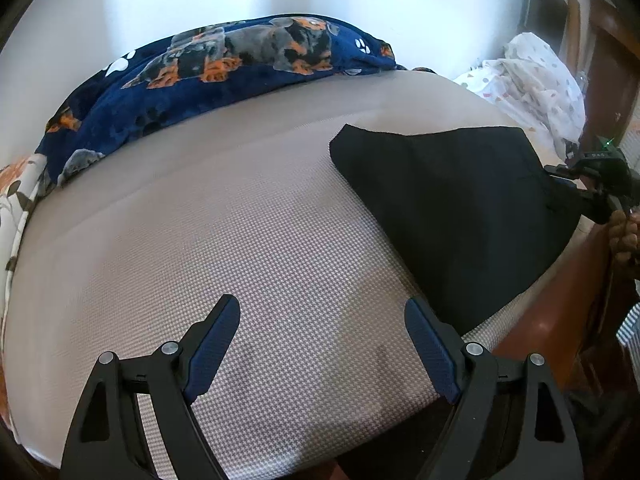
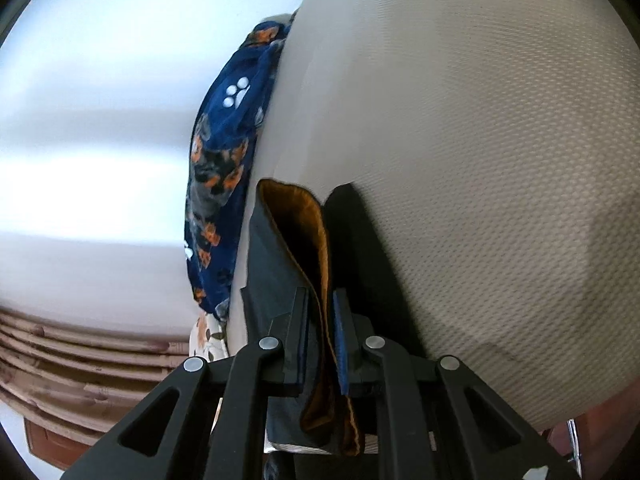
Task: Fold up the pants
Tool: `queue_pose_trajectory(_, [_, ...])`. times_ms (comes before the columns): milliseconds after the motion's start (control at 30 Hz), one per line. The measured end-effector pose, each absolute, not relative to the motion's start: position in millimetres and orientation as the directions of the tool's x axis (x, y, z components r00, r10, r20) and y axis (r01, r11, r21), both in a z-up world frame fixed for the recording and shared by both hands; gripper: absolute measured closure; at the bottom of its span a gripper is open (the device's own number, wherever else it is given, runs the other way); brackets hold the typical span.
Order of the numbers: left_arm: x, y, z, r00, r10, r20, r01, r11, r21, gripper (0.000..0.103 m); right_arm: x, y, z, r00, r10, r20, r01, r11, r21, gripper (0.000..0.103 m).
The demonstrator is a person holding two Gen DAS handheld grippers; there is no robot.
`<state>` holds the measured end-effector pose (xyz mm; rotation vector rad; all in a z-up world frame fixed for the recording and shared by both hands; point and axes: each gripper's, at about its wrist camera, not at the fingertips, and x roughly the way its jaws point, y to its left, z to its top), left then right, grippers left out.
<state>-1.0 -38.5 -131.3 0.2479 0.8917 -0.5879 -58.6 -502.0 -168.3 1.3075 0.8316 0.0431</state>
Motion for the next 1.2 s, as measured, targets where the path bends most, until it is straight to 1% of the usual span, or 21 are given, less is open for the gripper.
queue_pose_trajectory(167, [0, -39, -133, 0.483, -0.369, -0.794, 0.576, 0.817, -0.029, 0.019, -69, -516, -172, 0.721, 0.430, -0.544, 0.455, 0.299, 0.839, 0.093])
queue_pose_trajectory(233, [2, -39, -133, 0.480, -0.371, -0.795, 0.574, 0.818, -0.035, 0.019, -75, -519, -163, 0.734, 0.394, -0.553, 0.456, 0.318, 0.831, 0.093])
queue_pose_trajectory(333, [3, -39, -132, 0.481, -0.374, -0.793, 0.570, 0.821, -0.041, 0.019, -83, -516, -134, 0.766, 0.383, -0.516, 0.391, 0.360, 0.847, 0.091])
queue_pose_trajectory(433, [3, -40, -133, 0.480, -0.379, -0.791, 0.568, 0.822, -0.050, 0.019, -88, -501, -114, 0.749, 0.475, -0.463, 0.319, 0.354, 0.879, 0.089])
queue_pose_trajectory(467, [3, -40, -133, 0.479, -0.380, -0.791, 0.567, 0.822, -0.051, 0.019, -91, -494, -110, 0.729, 0.500, -0.468, 0.314, 0.363, 0.877, 0.084])
queue_pose_trajectory(500, [3, -40, -134, 0.478, -0.380, -0.792, 0.567, 0.822, -0.053, 0.019, -94, -488, -107, 0.711, 0.522, -0.471, 0.309, 0.370, 0.876, 0.073])
queue_pose_trajectory(567, [3, -39, -135, 0.475, -0.383, -0.792, 0.566, 0.822, -0.058, 0.019, -101, -477, -107, 0.673, 0.548, -0.497, 0.330, 0.379, 0.865, 0.061])
queue_pose_trajectory(700, [3, -38, -136, 0.469, -0.382, -0.796, 0.564, 0.824, -0.063, 0.019, -106, -469, -120, 0.640, 0.533, -0.554, 0.386, 0.401, 0.831, 0.061])
queue_pose_trajectory(767, [2, -37, -135, 0.471, -0.380, -0.796, 0.563, 0.824, -0.059, 0.019, -104, -466, -129, 0.642, 0.537, -0.548, 0.401, 0.374, 0.836, 0.061])
queue_pose_trajectory(833, [1, -36, -134, 0.478, -0.381, -0.792, 0.563, 0.824, -0.057, 0.019, -103, -463, -133, 0.624, 0.524, -0.579, 0.430, 0.389, 0.815, 0.061])
queue_pose_trajectory(900, [1, -35, -133, 0.481, -0.383, -0.788, 0.562, 0.825, -0.058, 0.019, -101, -463, -134, 0.626, 0.521, -0.580, 0.430, 0.390, 0.814, 0.061])
queue_pose_trajectory(1000, [2, -37, -135, 0.471, -0.383, -0.795, 0.562, 0.825, -0.064, 0.019, -94, -462, -134, 0.621, 0.491, -0.611, 0.455, 0.409, 0.791, 0.061])
queue_pose_trajectory(1033, [1, -38, -136, 0.470, -0.381, -0.796, 0.563, 0.824, -0.062, 0.019, -91, -463, -137, 0.622, 0.488, -0.612, 0.467, 0.396, 0.791, 0.064])
queue_pose_trajectory(1100, [0, -40, -136, 0.470, -0.371, -0.801, 0.567, 0.822, -0.049, 0.019, -87, -464, -139, 0.616, 0.472, -0.630, 0.480, 0.410, 0.776, 0.090])
queue_pose_trajectory(1133, [-2, -40, -136, 0.472, -0.367, -0.802, 0.568, 0.822, -0.042, 0.019, -86, -464, -139, 0.616, 0.464, -0.637, 0.481, 0.420, 0.770, 0.091])
queue_pose_trajectory(1200, [-2, -41, -134, 0.480, -0.363, -0.799, 0.567, 0.823, -0.033, 0.019, -92, -465, -134, 0.653, 0.451, -0.608, 0.465, 0.395, 0.792, 0.091])
